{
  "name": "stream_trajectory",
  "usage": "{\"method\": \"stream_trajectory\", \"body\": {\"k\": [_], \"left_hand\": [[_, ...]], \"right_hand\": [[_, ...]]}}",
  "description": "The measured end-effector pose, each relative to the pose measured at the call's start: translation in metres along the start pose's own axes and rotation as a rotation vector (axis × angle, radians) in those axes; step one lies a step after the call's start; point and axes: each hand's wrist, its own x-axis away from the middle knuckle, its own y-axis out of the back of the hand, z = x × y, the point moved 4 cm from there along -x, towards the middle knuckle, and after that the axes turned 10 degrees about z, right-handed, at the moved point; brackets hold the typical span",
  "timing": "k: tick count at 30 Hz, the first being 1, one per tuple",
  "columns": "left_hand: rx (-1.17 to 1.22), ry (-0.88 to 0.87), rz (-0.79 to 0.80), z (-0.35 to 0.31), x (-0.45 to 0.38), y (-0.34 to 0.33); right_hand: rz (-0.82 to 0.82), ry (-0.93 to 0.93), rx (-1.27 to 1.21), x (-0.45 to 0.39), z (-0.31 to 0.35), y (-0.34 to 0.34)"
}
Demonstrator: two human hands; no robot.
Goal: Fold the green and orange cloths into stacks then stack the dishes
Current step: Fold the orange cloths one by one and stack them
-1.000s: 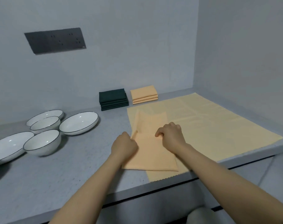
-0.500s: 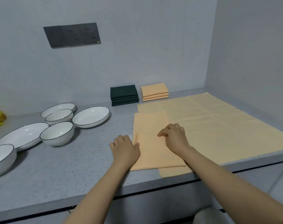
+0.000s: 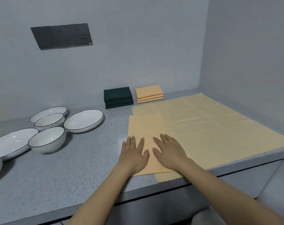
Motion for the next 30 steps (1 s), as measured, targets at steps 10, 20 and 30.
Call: {"method": "stream_trajectory", "body": {"k": [10,20,30], "left_hand": [[0.122,-0.02,0.02,0.008,-0.008,0.002],[0.692,0.068,-0.339,0.02,-0.022,0.053],[0.682,0.291,-0.363,0.03,-0.052,0.045]], "right_hand": [[0.075,-0.066,-0.019,-0.005,-0.005,-0.001],[-0.271,-0.075,-0.75,-0.025,-0.011,0.049],[-0.257,-0.328,-0.742,-0.062,-0.039,0.04]]}}
